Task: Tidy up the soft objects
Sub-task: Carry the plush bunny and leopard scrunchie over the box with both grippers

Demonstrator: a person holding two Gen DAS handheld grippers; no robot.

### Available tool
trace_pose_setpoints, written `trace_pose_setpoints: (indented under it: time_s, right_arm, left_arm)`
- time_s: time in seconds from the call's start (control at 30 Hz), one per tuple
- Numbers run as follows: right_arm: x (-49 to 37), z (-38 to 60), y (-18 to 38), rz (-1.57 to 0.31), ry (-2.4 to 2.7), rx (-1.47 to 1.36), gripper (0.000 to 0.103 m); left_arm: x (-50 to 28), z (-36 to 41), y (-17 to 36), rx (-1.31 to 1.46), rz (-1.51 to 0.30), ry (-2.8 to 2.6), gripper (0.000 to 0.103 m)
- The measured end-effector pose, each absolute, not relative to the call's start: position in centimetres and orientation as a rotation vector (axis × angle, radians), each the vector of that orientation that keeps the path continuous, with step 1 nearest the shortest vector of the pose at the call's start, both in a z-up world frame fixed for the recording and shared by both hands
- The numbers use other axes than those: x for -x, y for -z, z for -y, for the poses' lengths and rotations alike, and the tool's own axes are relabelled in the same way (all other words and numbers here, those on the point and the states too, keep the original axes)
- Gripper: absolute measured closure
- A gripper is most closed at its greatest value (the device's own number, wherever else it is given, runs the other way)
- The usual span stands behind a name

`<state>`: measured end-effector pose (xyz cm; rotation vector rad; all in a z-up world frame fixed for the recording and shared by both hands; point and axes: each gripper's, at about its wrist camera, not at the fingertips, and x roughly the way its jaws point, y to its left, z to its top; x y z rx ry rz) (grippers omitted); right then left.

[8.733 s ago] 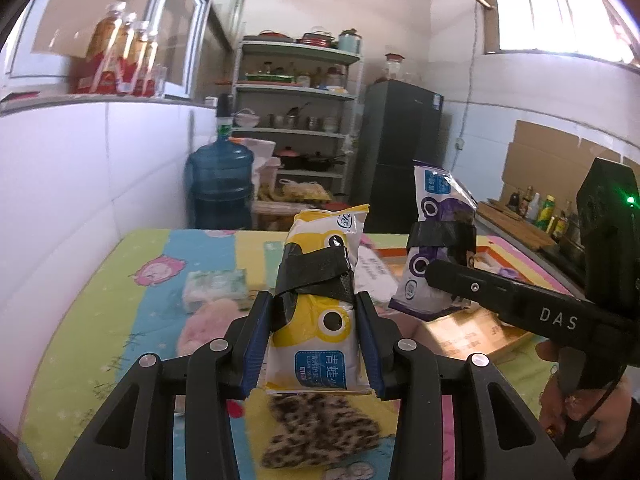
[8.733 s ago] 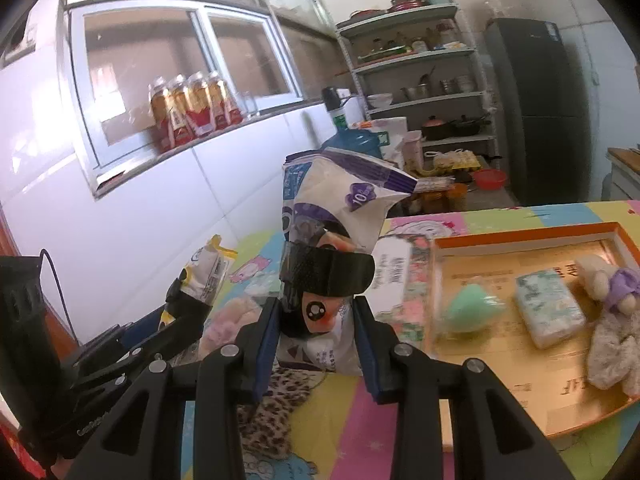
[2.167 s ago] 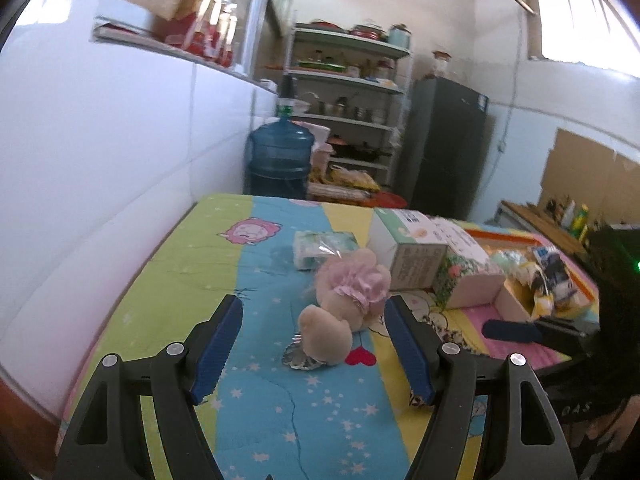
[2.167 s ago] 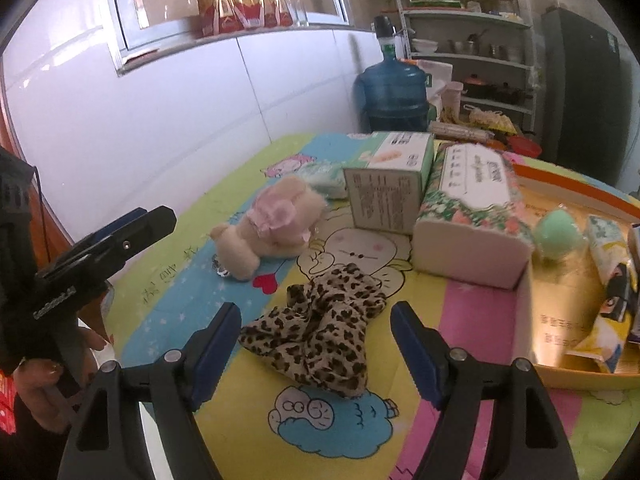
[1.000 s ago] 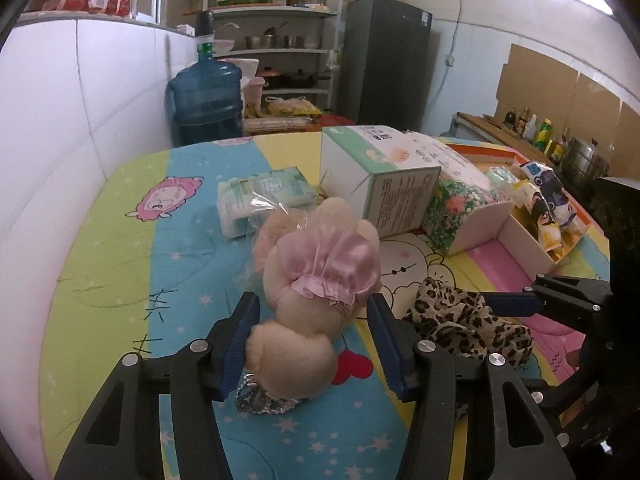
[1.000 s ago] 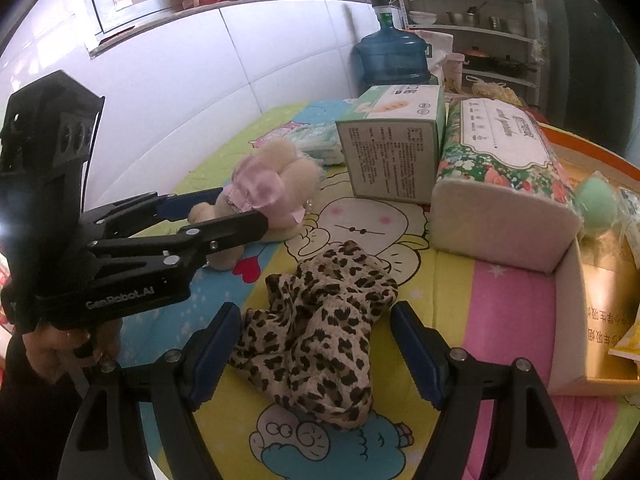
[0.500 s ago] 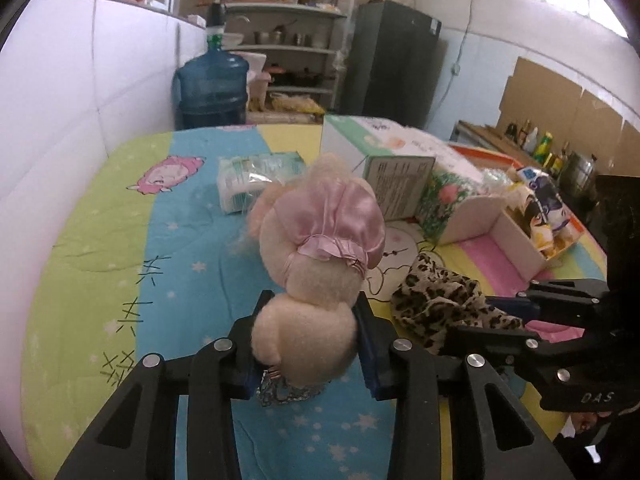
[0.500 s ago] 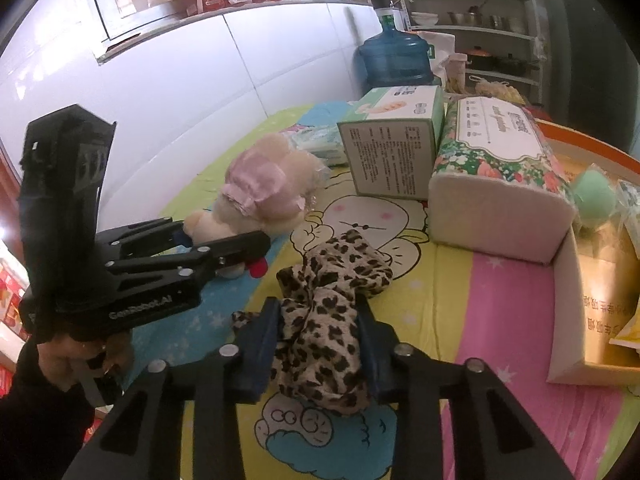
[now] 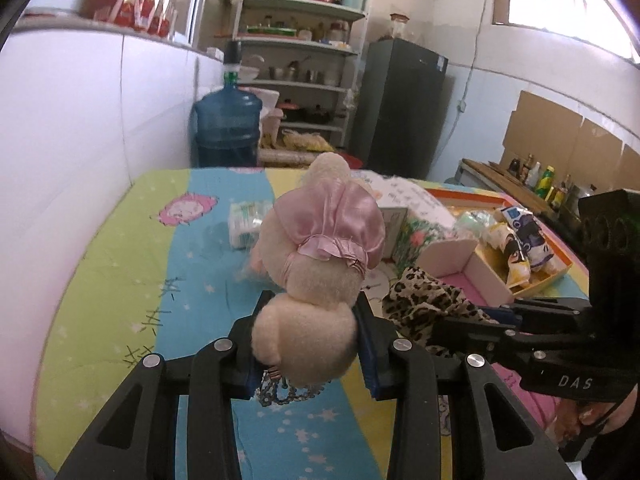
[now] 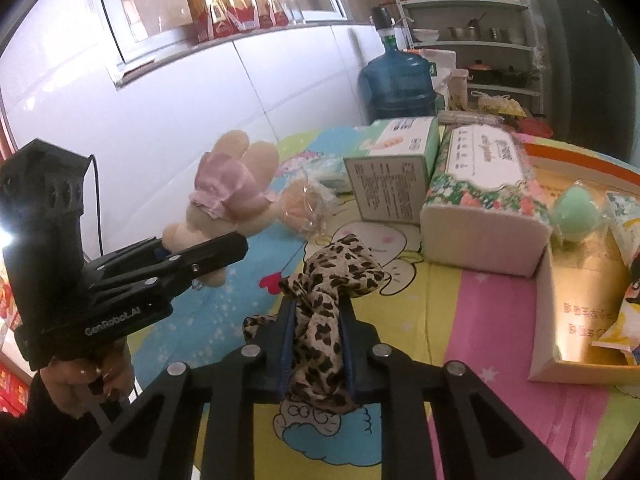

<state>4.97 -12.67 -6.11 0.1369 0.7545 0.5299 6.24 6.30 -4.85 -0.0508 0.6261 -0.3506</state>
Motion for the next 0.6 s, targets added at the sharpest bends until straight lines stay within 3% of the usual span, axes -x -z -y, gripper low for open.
trace_pose_setpoints:
  time_s: [0.6]
  right_arm:
    - [-3.0, 19.1, 1.2, -0.579, -0.432, -0.19, 0.084]
  left_arm:
    - [-5.2, 1.0, 0.9, 0.04, -0.552, 0.428, 0.064]
